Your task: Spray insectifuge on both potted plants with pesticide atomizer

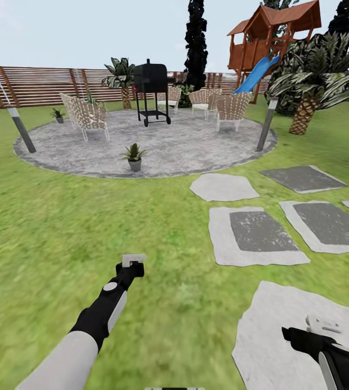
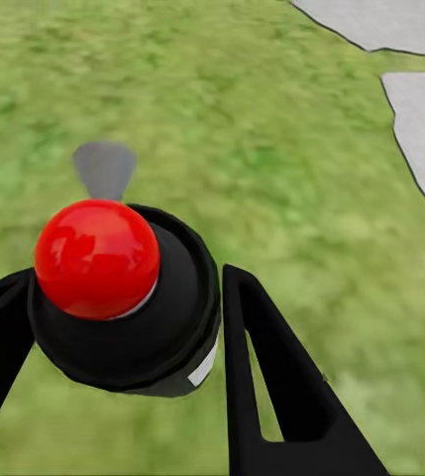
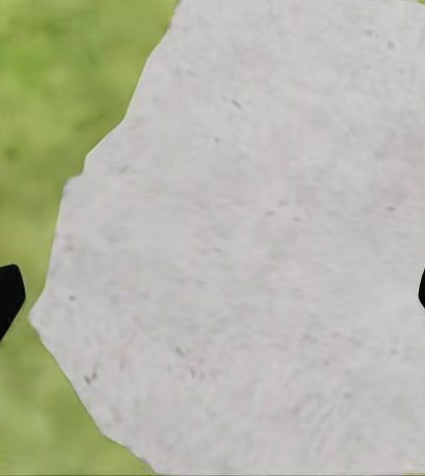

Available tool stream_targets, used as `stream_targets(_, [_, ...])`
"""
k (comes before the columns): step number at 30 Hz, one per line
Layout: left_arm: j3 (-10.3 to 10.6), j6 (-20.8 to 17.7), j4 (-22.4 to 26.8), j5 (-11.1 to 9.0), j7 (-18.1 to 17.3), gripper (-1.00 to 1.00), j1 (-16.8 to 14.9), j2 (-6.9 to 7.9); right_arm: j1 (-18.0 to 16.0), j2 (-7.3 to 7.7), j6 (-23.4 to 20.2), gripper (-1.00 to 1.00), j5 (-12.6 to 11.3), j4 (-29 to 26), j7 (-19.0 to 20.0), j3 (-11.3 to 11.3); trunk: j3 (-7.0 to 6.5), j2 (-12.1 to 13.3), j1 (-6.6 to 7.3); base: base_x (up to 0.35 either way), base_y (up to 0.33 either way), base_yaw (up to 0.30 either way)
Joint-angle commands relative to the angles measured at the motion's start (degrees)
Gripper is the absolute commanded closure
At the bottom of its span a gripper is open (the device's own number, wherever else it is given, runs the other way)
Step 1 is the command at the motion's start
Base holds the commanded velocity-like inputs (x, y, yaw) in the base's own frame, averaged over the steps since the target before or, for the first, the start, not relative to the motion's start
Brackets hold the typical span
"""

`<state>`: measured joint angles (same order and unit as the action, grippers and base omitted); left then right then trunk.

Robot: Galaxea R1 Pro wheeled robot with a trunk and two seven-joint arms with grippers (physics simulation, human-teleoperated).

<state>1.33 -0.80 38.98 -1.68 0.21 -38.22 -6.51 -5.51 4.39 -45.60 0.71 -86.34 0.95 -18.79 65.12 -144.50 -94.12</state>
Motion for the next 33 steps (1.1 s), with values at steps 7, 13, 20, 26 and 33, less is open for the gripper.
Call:
stream_targets(7, [0.07, -0.08, 0.04, -0.17, 0.01, 1.00, -0.02, 0.01, -0.03, 0.01, -0.28, -1.00, 0.08, -0.06, 0.10, -0.02, 0.05, -0.02, -0.02, 0.337, -0.003, 0.001])
stream_targets(13, [0.07, -0.08, 0.04, -0.17, -0.01, 1.00, -0.02, 0.01, -0.03, 0.01, -0.28, -1.00, 0.08, -0.06, 0.08, -0.02, 0.05, -0.02, -0.02, 0.338, 0.000, 0.000])
stream_targets(20, [0.07, -0.08, 0.04, -0.17, 0.03, 1.00, -0.02, -0.01, -0.03, 0.00, -0.28, -1.00, 0.08, -0.06, 0.10, -0.02, 0.05, -0.02, -0.02, 0.338, 0.000, 0.001])
stream_targets(26, [0.07, -0.08, 0.04, -0.17, 0.02, 1.00, -0.02, 0.01, -0.03, 0.00, -0.28, -1.00, 0.08, -0.06, 0.09, -0.02, 0.05, -0.02, -0.02, 0.338, 0.000, 0.127])
stream_targets(33, [0.07, -0.08, 0.04, -0.17, 0.04, 1.00, -0.02, 0.01, -0.03, 0.01, -0.28, -1.00, 0.08, -0.06, 0.10, -0.02, 0.05, -0.02, -0.02, 0.338, 0.000, 0.032])
